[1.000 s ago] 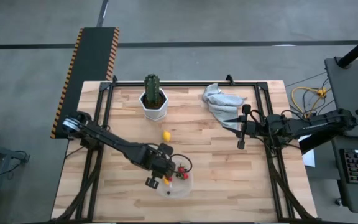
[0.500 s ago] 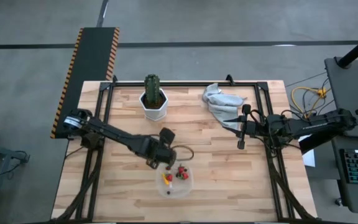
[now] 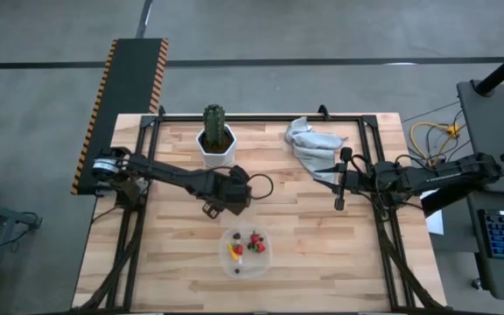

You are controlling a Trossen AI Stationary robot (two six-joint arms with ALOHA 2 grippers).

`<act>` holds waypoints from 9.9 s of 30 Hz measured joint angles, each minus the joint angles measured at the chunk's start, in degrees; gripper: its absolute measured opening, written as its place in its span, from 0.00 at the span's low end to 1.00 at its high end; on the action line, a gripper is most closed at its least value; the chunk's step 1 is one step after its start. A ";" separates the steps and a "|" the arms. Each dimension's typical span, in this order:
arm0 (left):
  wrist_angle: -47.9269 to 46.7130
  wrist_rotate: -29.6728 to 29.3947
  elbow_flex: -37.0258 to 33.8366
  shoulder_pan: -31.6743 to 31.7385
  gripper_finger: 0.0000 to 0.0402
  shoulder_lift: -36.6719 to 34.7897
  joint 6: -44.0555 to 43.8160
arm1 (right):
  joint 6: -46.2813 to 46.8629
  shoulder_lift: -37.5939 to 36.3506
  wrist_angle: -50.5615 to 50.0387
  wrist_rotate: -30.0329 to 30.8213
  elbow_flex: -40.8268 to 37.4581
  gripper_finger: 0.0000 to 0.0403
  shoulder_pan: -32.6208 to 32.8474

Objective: Pick and placing Produce into tupperware
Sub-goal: Put the yellow lemon into the transparent container

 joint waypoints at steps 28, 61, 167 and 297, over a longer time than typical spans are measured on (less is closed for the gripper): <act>8.79 0.10 -5.70 1.89 0.63 0.33 17.11 | 0.15 -0.02 -0.05 -0.01 -0.04 0.25 0.00; 19.02 1.42 -12.44 7.06 0.63 0.35 25.62 | -0.26 0.00 -0.03 0.01 -0.04 0.25 0.01; 24.49 6.65 -11.30 10.20 0.46 4.61 38.01 | -1.31 -0.01 0.03 0.05 -0.07 0.25 -0.01; 6.32 14.93 5.25 5.40 0.60 4.50 -43.96 | -1.77 -0.04 0.19 0.03 -0.07 0.25 -0.01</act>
